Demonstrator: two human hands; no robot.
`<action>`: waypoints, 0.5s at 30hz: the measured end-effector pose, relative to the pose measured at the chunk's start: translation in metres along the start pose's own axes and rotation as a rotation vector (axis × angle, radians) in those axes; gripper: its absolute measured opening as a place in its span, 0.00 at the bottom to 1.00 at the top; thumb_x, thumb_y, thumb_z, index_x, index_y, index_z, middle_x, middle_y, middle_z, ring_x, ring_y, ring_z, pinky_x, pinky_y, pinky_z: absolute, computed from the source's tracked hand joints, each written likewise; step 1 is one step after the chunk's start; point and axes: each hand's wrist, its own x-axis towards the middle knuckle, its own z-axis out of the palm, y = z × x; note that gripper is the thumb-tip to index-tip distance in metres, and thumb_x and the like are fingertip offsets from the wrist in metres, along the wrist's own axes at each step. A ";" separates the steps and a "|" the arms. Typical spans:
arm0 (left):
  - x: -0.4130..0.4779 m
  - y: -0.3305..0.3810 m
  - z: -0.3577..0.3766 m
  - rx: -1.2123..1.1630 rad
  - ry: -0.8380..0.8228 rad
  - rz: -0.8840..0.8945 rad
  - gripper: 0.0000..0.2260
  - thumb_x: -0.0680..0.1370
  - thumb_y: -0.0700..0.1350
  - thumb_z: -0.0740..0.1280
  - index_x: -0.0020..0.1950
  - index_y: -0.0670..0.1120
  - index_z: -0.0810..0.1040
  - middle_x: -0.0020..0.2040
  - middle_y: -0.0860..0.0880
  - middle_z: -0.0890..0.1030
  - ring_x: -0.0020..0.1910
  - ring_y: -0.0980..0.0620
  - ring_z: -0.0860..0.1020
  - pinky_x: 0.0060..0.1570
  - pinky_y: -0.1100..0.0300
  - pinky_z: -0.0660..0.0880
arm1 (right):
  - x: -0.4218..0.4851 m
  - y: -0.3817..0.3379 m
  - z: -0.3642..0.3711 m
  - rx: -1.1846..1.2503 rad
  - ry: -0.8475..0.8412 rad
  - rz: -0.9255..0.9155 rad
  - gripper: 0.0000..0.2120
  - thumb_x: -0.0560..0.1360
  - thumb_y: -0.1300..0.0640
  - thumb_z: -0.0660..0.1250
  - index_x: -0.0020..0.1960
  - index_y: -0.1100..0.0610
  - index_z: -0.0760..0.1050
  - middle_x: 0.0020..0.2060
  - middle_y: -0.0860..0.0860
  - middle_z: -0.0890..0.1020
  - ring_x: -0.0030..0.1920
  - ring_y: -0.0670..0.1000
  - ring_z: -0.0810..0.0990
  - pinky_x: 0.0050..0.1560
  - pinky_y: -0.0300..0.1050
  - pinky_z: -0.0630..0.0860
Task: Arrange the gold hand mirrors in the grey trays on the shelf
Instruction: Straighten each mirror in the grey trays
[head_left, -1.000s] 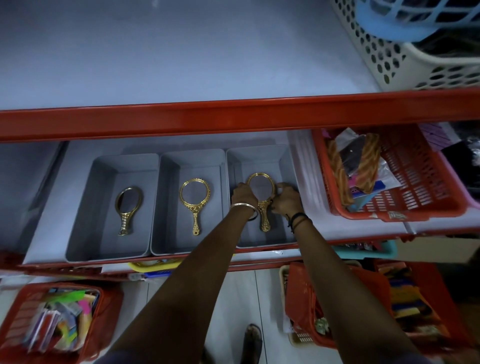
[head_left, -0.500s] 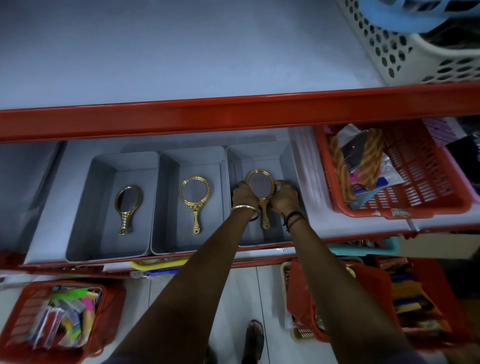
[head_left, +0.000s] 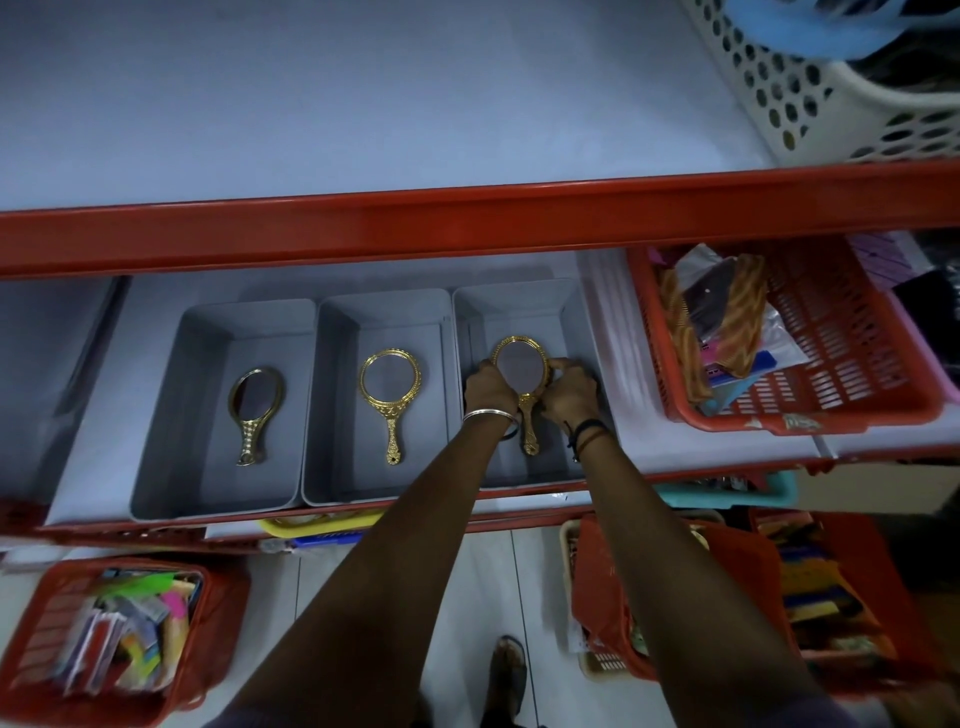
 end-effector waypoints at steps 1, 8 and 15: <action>0.000 0.000 0.000 0.000 0.004 0.001 0.14 0.79 0.34 0.60 0.64 0.33 0.70 0.63 0.36 0.77 0.62 0.40 0.76 0.59 0.53 0.75 | 0.001 0.000 0.000 0.004 0.001 0.001 0.19 0.69 0.72 0.64 0.59 0.61 0.78 0.54 0.59 0.83 0.55 0.58 0.81 0.58 0.51 0.79; -0.001 0.000 -0.002 0.006 -0.001 -0.003 0.15 0.77 0.34 0.62 0.64 0.34 0.71 0.63 0.36 0.78 0.62 0.39 0.77 0.59 0.52 0.75 | 0.002 0.000 0.000 -0.022 -0.019 0.002 0.20 0.68 0.72 0.66 0.58 0.60 0.79 0.53 0.59 0.84 0.55 0.59 0.82 0.56 0.54 0.80; -0.010 0.002 -0.009 -0.003 -0.007 -0.005 0.15 0.77 0.34 0.63 0.63 0.33 0.71 0.62 0.35 0.78 0.61 0.40 0.78 0.56 0.53 0.77 | -0.007 -0.003 -0.007 -0.004 0.007 -0.003 0.16 0.73 0.69 0.63 0.60 0.65 0.76 0.56 0.61 0.81 0.57 0.62 0.80 0.57 0.53 0.79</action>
